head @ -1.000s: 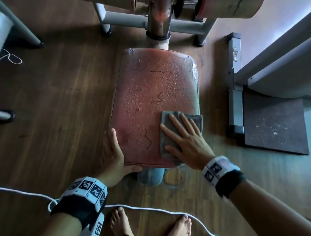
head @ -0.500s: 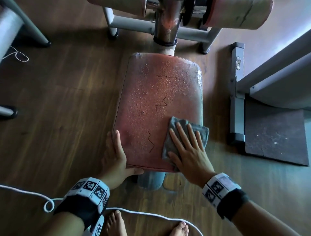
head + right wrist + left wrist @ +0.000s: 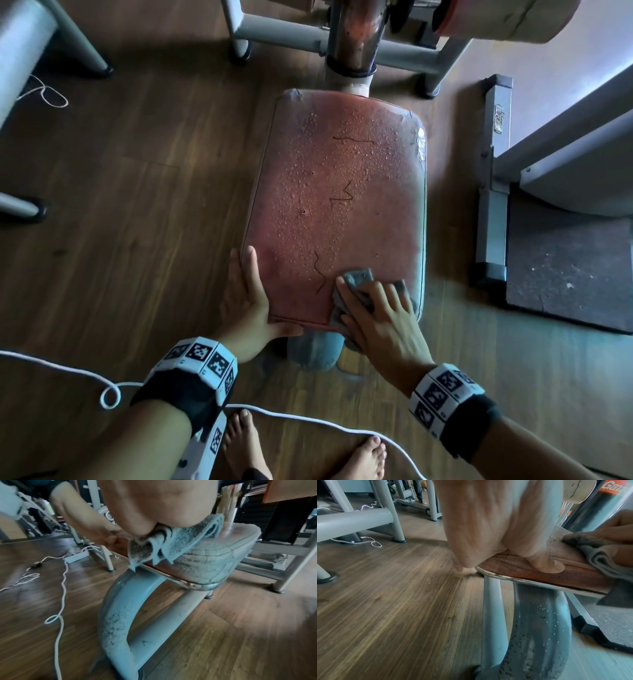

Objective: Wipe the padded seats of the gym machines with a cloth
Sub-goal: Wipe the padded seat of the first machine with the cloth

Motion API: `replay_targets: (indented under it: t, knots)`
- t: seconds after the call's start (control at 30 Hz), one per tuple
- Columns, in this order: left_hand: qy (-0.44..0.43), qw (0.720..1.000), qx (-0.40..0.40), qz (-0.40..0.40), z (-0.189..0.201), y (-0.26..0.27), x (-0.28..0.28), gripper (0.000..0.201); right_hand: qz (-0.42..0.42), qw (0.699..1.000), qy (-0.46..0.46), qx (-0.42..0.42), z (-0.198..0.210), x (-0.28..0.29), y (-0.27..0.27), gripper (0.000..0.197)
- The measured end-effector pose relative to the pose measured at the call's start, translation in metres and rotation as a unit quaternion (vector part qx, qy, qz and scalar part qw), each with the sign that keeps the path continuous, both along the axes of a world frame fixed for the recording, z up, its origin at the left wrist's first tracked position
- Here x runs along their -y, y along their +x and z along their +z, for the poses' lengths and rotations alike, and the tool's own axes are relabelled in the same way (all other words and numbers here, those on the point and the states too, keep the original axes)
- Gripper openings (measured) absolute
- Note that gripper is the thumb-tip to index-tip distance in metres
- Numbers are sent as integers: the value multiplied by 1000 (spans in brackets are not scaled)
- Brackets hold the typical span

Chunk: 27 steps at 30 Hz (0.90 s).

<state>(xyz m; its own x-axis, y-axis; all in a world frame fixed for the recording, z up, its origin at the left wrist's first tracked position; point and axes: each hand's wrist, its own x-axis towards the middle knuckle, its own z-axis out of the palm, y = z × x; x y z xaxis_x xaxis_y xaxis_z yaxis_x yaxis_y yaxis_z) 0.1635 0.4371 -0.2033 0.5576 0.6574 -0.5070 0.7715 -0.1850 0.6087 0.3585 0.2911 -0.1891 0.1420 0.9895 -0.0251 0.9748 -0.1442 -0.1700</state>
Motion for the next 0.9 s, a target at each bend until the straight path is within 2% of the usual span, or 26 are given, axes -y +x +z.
replay_targets:
  t: [0.17,0.47,0.73,0.9]
  knots:
    - [11,1000,-1,-5,-1,-1,-1,154,47,999,22,-9,2,-4,-8,48]
    - [38,999,-20,-9,5,0,-1,153,58,998,7,-14,7,-4,-24,44]
    - [47,998,-30,-9,6,0,0,152,-1,999,-11,-41,10,-11,-31,47]
    - [35,999,-9,-17,0,-2,-1,155,6,999,-16,-42,13,-2,-32,47]
